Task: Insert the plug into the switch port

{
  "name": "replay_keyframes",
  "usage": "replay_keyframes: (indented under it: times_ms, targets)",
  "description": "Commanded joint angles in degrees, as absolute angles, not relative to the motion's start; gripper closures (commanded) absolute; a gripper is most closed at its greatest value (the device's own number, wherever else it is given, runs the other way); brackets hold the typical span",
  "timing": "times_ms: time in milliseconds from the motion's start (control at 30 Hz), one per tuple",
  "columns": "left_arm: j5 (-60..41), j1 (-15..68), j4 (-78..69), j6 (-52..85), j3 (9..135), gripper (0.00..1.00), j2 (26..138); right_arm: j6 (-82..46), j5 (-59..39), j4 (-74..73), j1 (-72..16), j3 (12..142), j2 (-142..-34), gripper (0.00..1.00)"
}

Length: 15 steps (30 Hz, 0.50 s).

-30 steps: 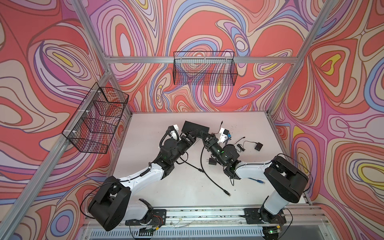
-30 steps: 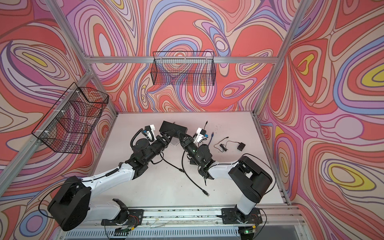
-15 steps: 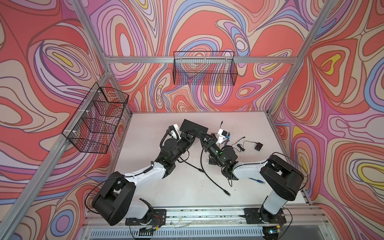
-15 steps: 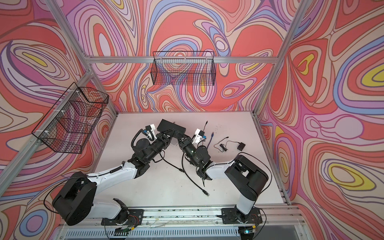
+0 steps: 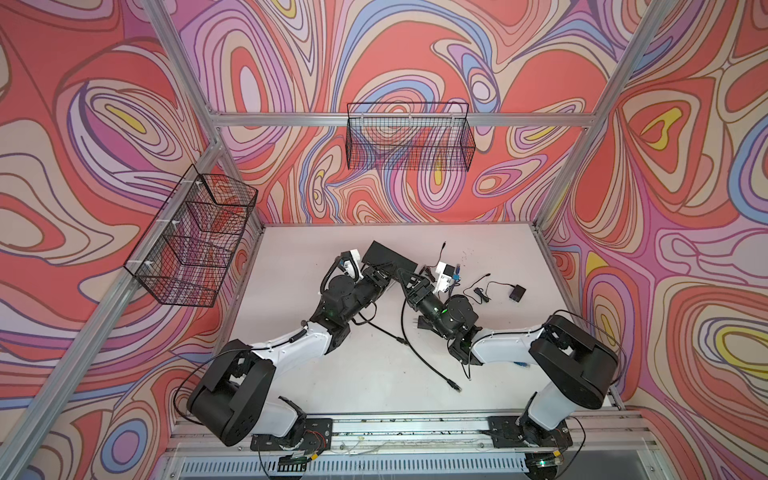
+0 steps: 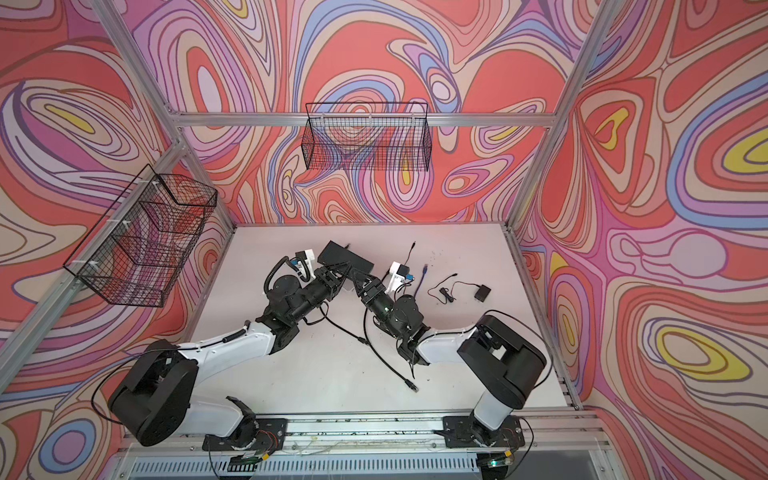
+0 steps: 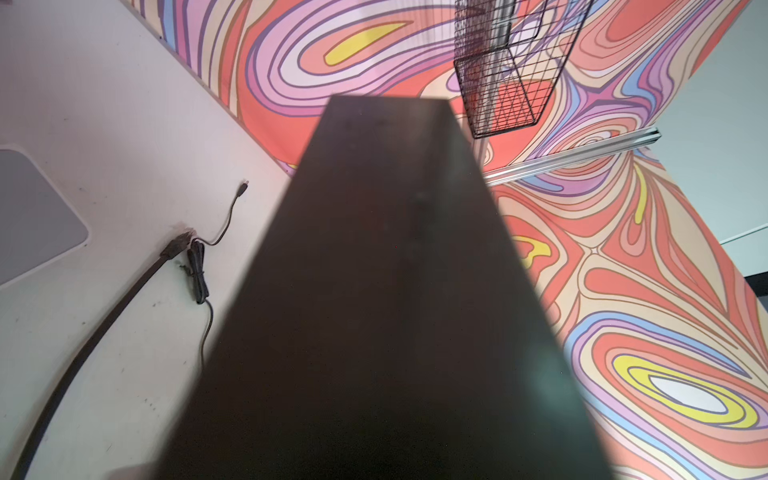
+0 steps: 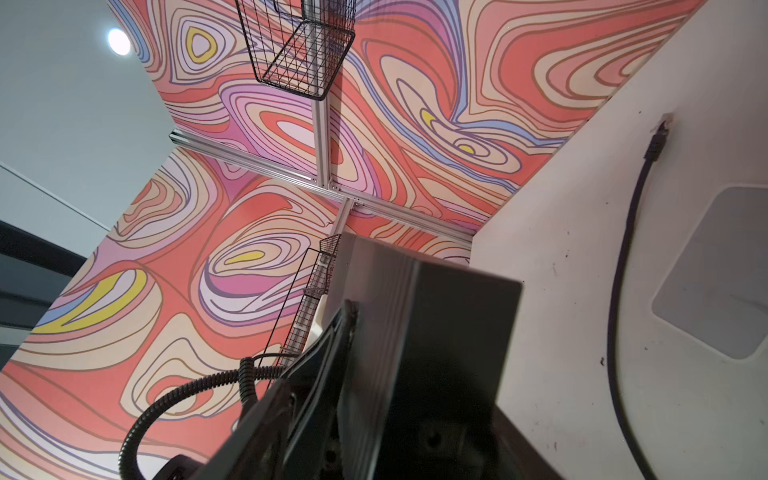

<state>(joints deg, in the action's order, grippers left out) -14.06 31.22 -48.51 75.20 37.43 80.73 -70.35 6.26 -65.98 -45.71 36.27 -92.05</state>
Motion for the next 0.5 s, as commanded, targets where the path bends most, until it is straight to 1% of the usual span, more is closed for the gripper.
replay_keyframes:
  times_ms: [0,67,133,267,333,467]
  targets:
    - [-19.1,30.4,-46.6,74.0,38.5,0.87,78.9,-66.0,5.3,-53.8,-44.5,36.4,-86.4,0.27]
    - [-20.3,29.8,-44.3,73.8,38.6,0.87,77.9,-64.3,4.3,-45.7,-43.6,37.4,-83.9,0.26]
    - [-22.2,29.3,-42.4,73.4,39.1,0.87,77.2,-63.8,2.5,-42.0,-42.5,37.5,-82.5,0.24]
    - [-25.4,28.7,-38.5,72.2,40.5,0.87,76.4,-62.9,-2.6,-38.7,-39.7,37.1,-80.9,0.24]
    - [-26.9,28.4,-37.8,71.9,41.0,0.87,76.4,-62.0,-5.4,-36.2,-38.6,37.8,-80.5,0.26]
    - [-29.4,28.3,-37.6,71.9,41.9,0.87,77.0,-61.3,-10.1,-35.8,-37.0,38.1,-80.5,0.30]
